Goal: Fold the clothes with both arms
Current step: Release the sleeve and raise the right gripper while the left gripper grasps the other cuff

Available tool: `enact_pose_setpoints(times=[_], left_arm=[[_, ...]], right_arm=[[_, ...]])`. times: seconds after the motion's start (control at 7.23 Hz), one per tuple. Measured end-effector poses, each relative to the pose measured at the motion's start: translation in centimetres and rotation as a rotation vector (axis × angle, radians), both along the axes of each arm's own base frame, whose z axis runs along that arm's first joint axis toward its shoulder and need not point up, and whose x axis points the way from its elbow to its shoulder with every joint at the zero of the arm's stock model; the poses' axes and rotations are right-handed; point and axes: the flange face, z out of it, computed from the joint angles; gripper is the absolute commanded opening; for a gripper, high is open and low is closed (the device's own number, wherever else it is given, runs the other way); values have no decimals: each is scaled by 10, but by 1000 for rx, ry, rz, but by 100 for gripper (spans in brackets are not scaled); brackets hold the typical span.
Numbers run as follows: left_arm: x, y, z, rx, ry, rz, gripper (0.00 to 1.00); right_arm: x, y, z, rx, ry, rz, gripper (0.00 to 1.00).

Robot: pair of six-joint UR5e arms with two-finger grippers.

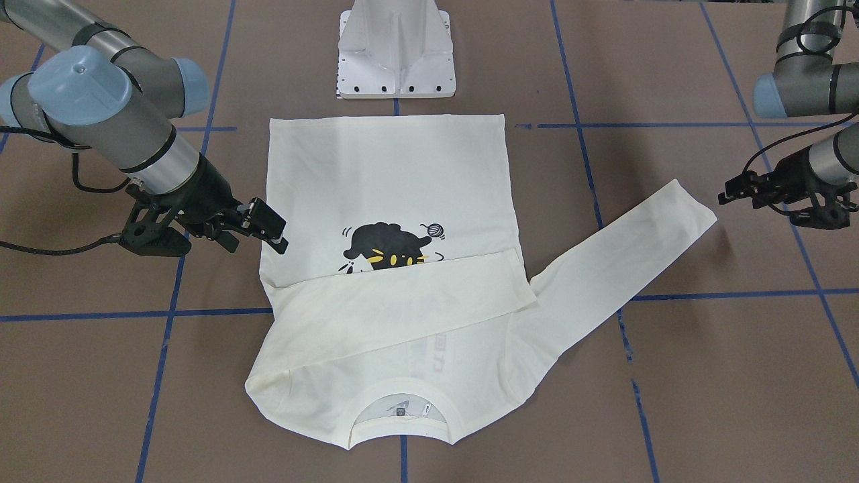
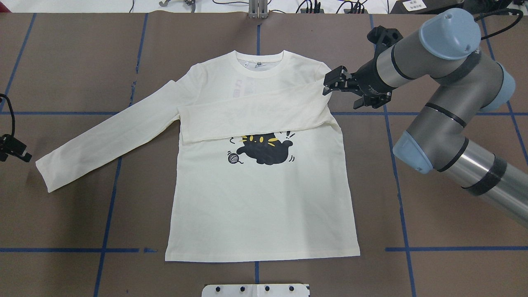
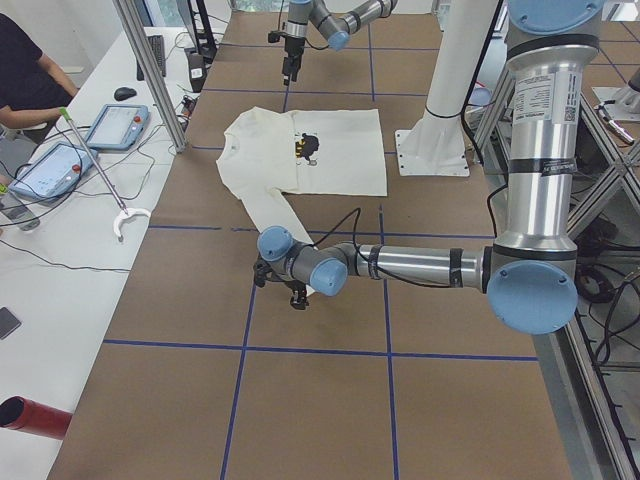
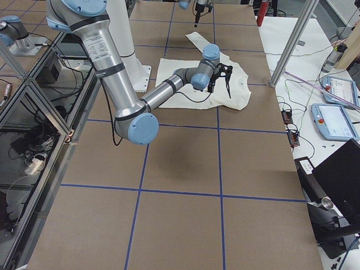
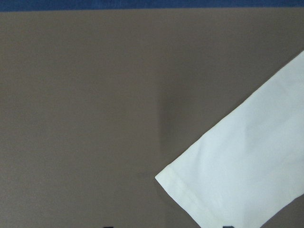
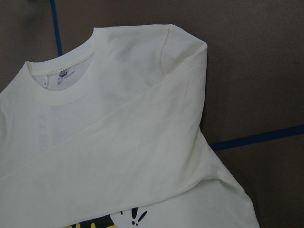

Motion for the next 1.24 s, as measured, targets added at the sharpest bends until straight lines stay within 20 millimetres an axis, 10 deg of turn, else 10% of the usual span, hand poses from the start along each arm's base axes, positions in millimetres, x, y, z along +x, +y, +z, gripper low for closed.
enact_pose_setpoints(times=[0.83, 0.97, 1.24], left_arm=[[40, 2, 7, 13, 3, 70, 63], [44, 2, 7, 13, 2, 77, 53], [49, 2, 7, 13, 2, 85, 0]], right_arm=[[4, 5, 7, 2, 8, 9, 100], [4, 5, 6, 3, 7, 9, 100], [6, 6, 3, 8, 4, 11, 100]])
